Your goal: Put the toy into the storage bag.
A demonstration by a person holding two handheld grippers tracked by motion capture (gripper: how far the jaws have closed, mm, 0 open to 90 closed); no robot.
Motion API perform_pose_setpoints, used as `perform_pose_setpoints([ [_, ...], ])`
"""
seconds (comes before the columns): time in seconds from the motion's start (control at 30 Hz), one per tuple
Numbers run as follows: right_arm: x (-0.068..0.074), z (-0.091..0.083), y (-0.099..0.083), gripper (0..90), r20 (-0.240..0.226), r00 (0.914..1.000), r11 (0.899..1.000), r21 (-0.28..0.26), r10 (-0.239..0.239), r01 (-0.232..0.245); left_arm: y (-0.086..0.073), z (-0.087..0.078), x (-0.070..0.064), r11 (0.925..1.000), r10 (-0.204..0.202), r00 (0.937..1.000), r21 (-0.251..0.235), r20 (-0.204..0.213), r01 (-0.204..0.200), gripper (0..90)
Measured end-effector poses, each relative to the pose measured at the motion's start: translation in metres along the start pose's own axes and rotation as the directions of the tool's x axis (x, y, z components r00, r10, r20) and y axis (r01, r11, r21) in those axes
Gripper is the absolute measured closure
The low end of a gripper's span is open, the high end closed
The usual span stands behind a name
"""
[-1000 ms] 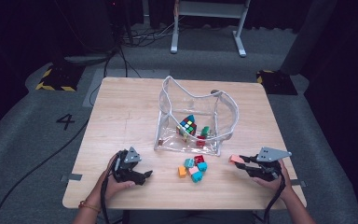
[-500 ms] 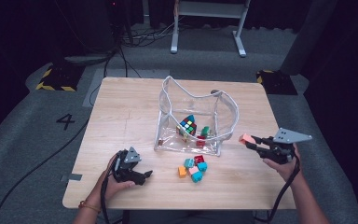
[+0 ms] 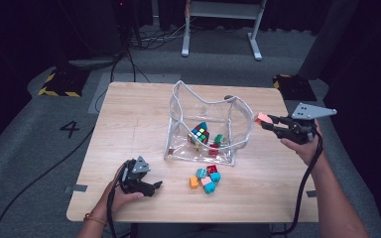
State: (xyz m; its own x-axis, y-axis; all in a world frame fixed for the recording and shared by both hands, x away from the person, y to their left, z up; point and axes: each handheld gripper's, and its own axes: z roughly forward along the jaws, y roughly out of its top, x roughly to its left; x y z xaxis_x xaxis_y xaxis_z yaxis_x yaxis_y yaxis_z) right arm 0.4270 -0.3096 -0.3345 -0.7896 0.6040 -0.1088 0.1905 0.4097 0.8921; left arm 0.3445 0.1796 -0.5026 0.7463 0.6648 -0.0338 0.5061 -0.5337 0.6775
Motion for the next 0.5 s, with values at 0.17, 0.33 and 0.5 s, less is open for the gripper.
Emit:
perform_pose_setpoints([
  [0.17, 0.002, 0.017, 0.028, 68.6, -0.045, 0.9983, 0.999, 0.012, -0.038, 0.038, 0.0, 0.0, 0.0, 1.0, 0.001, 1.0, -0.001, -0.002, -0.001, 14.2],
  [0.33, 0.005, 0.033, 0.045, 68.6, -0.085, 0.9936, 0.996, 0.033, -0.075, 0.078, 0.0, 0.0, 0.0, 1.0, 0.001, 1.0, -0.001, -0.001, -0.001, 14.2],
  [0.5, 0.007, 0.052, 0.056, 68.6, -0.138, 0.9833, 0.99, 0.056, -0.119, 0.127, 0.0, 0.0, 0.0, 1.0, 0.002, 1.0, 0.0, -0.002, -0.002, 14.2],
])
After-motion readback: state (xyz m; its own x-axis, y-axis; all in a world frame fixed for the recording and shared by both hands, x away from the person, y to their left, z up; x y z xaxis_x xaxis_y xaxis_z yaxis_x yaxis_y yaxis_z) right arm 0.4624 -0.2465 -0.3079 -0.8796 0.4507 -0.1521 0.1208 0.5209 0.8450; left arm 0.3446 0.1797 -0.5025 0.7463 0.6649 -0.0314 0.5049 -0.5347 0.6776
